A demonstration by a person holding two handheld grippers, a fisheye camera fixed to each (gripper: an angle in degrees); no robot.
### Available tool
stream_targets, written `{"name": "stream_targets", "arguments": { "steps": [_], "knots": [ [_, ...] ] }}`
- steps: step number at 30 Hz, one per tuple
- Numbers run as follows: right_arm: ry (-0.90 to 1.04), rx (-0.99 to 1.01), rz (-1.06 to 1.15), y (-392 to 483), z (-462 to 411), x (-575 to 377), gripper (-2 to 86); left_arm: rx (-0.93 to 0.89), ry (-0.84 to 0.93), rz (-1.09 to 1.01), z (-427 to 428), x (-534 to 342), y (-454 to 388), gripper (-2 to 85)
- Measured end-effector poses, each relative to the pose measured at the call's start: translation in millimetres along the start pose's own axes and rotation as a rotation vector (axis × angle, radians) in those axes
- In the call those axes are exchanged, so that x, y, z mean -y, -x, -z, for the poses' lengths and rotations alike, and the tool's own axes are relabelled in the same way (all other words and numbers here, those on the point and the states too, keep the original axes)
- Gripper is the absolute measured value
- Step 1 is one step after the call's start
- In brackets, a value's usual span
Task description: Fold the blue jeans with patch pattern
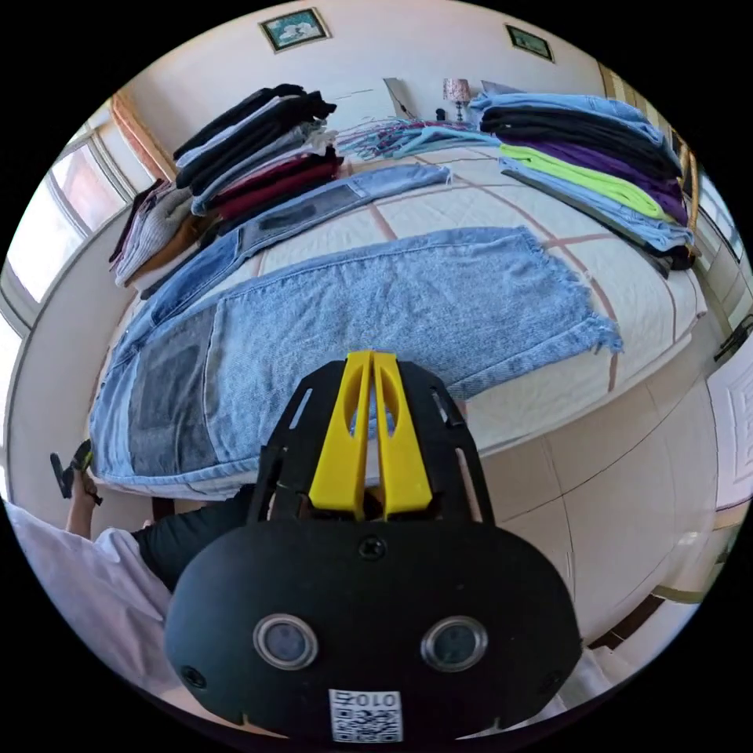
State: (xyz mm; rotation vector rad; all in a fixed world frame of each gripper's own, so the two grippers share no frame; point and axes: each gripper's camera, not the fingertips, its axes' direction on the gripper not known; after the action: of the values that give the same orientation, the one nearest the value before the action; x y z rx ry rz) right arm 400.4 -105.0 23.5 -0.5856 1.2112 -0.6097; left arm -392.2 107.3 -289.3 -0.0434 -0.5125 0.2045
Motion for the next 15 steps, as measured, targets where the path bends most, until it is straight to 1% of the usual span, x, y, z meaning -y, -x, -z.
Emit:
{"name": "stream_targets", "arguments": {
  "steps": [1, 2, 3, 4, 5, 6, 8, 9, 11, 12, 14, 15],
  "knots": [
    [0.012, 0.007, -0.009, 2, 4, 1, 2.5, 0.089, -0.088, -0.073, 15, 5, -28, 0.8],
    [-0.049, -0.013, 0.009, 12, 20, -3, 2.6, 0.165, -0.154, -0.192, 25, 17, -62, 1.4],
    [-0.150, -0.049, 0.032, 26, 38, -10, 2.7, 0.196, -0.171, -0.252, 26, 24, -78, 1.8],
    [-0.195, -0.069, 0.047, 34, 46, -14, 2.8, 0.230, -0.177, -0.364, 20, 43, -108, 3.4],
    [-0.265, -0.105, 0.091, 51, 58, -21, 2.9, 0.209, -0.159, -0.460, 4, 67, -131, 5.4],
    [-0.306, -0.132, 0.143, 68, 64, -28, 3.1, 0.184, -0.146, -0.498, -7, 79, -141, 6.7],
    [-0.328, -0.146, 0.199, 90, 67, -38, 3.4, 0.074, -0.110, -0.641, -63, 129, -180, 10.6],
    [-0.332, -0.144, 0.221, 103, 67, -46, 3.4, 0.051, -0.100, -0.681, -80, 140, -190, 11.1],
    [-0.330, -0.148, 0.230, 119, 67, -59, 3.2, 0.067, -0.066, -0.826, -155, 185, -232, 12.7],
    [-0.330, -0.153, 0.231, 128, 68, -68, 3.0, 0.071, -0.040, -0.859, -176, 196, -242, 12.9],
    [-0.323, -0.162, 0.237, 136, 71, -82, 2.9, 0.071, 0.124, -0.970, -264, 240, -280, 13.1],
    [-0.310, -0.178, 0.245, 139, 75, -91, 2.9, 0.077, 0.165, -0.996, -284, 249, -289, 13.1]
  ]
}}
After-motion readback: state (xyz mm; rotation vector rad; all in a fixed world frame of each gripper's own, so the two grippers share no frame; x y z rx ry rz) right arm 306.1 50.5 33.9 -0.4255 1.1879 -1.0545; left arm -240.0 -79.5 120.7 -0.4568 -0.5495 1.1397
